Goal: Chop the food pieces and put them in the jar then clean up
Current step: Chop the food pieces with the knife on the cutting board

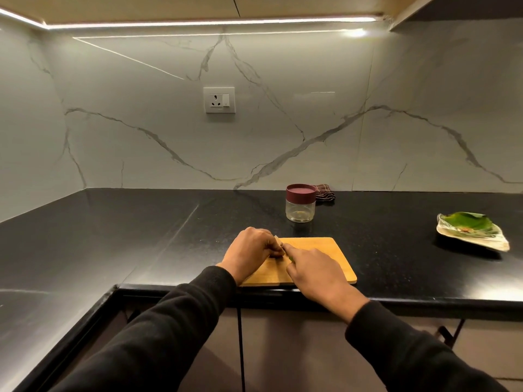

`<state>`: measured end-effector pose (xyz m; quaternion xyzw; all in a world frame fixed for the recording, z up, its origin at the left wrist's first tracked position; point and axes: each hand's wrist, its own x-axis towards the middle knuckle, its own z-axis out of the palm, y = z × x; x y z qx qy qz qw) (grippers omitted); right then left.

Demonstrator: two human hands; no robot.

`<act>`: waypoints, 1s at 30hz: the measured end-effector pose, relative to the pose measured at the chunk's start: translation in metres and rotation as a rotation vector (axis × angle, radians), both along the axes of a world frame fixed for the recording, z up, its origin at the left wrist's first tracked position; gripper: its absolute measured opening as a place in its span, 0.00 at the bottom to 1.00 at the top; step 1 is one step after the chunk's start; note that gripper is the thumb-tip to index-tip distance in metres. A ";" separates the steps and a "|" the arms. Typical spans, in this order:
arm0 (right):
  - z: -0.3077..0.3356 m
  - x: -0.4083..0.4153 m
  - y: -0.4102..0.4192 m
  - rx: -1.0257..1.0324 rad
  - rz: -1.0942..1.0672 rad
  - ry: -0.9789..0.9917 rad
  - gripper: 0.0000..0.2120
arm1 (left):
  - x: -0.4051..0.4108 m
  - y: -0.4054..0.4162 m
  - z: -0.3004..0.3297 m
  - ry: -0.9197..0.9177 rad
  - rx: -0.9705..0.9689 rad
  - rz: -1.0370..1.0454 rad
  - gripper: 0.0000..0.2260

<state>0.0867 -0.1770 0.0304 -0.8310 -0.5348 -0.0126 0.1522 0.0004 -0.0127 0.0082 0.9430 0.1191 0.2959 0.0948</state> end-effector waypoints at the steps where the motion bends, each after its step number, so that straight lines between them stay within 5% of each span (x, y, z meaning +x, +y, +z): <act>1: 0.000 0.000 0.001 0.000 0.002 0.000 0.24 | 0.000 0.000 0.000 0.003 0.001 0.002 0.05; 30: -0.020 -0.005 -0.036 -0.061 0.000 0.042 0.28 | 0.001 -0.005 -0.002 -0.007 -0.007 0.062 0.04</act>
